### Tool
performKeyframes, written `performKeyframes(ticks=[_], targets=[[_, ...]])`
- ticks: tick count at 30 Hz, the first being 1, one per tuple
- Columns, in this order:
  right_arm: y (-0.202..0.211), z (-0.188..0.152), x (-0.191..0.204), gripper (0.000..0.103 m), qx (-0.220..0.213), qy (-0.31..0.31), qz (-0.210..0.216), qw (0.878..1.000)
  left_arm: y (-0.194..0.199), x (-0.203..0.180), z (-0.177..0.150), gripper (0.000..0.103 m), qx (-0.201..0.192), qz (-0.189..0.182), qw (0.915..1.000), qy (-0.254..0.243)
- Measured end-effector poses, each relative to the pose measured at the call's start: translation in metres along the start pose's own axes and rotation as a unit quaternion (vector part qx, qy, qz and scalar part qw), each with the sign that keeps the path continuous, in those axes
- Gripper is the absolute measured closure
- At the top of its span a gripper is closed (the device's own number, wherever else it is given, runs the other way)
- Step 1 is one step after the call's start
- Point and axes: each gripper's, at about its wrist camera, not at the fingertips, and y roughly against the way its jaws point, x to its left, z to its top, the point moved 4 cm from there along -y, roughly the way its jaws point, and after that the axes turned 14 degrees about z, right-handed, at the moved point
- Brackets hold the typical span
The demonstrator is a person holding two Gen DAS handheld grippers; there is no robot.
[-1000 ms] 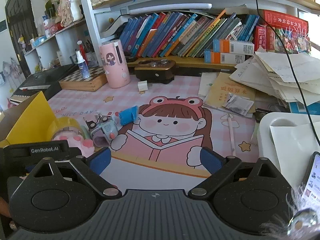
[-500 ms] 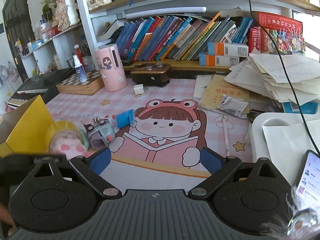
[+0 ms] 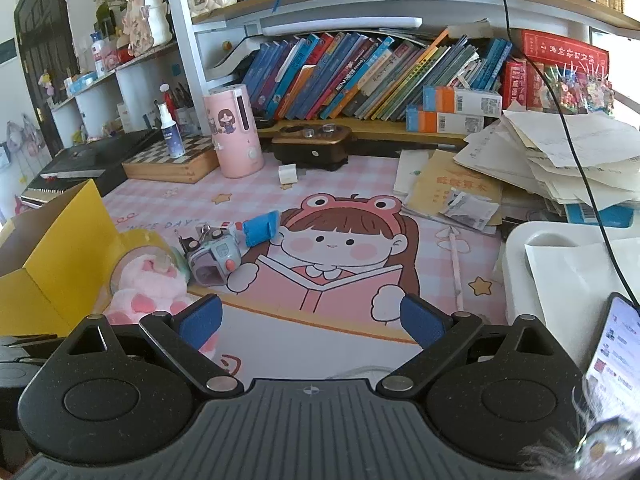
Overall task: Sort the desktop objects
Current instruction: 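Lift the pig with the left gripper while the right gripper grasps the yellow tape roll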
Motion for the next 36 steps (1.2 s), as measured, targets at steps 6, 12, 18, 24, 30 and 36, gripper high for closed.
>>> performKeyframes(ticks=[6, 12, 18, 24, 30, 36], targets=[[0.005, -0.006, -0.002, 0.006, 0.005, -0.006, 0.000, 1.000, 0.014, 0.013, -0.003, 0.049, -0.014, 0.024, 0.9994, 0.021], [0.001, -0.009, 0.004, 0.006, 0.012, -0.012, 0.015, 1.000, 0.041, 0.029, -0.001, 0.049, -0.044, 0.046, 0.9974, 0.034], [-0.012, -0.006, 0.021, 0.006, 0.019, -0.012, 0.042, 0.999, 0.061, 0.050, -0.005, 0.049, -0.064, 0.080, 0.9935, 0.049], [-0.029, -0.005, 0.040, 0.006, 0.033, -0.003, 0.073, 0.997, 0.072, 0.072, -0.014, 0.049, -0.064, 0.111, 0.9886, 0.079], [-0.043, -0.008, 0.059, 0.006, 0.053, 0.013, 0.102, 0.993, 0.077, 0.087, -0.022, 0.049, -0.058, 0.133, 0.9845, 0.099], [-0.054, -0.010, 0.078, 0.006, 0.067, 0.037, 0.128, 0.989, 0.082, 0.101, -0.028, 0.049, -0.055, 0.154, 0.9792, 0.121]])
